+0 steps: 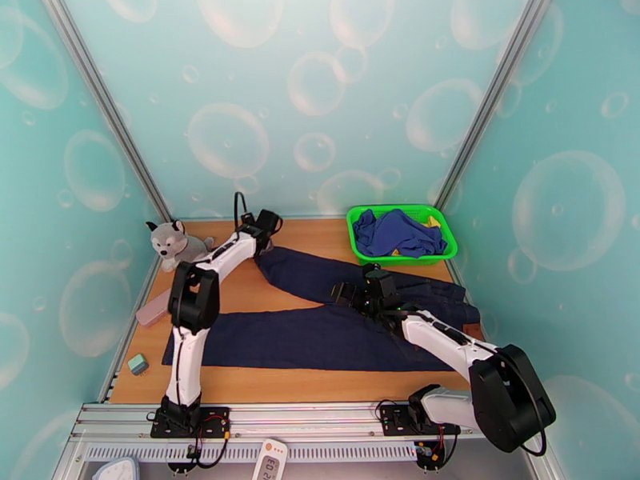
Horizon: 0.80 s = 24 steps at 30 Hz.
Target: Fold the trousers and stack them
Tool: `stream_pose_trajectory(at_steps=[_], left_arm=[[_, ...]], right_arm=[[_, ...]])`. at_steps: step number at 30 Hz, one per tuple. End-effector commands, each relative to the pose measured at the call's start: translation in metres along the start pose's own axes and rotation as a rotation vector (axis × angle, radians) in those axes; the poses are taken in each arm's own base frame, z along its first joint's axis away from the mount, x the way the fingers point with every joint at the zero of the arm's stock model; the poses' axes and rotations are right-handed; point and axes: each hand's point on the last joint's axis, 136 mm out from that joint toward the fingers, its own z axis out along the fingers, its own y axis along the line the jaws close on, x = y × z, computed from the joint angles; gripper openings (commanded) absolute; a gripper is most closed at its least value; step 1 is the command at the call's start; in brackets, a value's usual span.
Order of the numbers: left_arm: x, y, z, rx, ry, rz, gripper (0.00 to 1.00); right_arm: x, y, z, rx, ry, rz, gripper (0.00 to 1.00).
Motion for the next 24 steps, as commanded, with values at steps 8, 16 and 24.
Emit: stream_pose_trajectory(at_steps=[8, 16, 24], left_arm=[[0.055, -0.031, 0.000, 0.250, 0.081, 0.159, 0.59], [0.081, 0.088, -0.025, 0.079, 0.078, -0.084, 0.56], [0.110, 0.098, -0.006, 0.128, 0.151, -0.139, 0.54]], right_arm=[[-0.008, -0.004, -0.010, 0.020, -0.035, 0.008, 0.99], [-0.001, -0.002, 0.005, -0.010, -0.008, 0.030, 0.99], [0.006, 0.009, 0.013, -0.021, 0.012, 0.016, 0.99]])
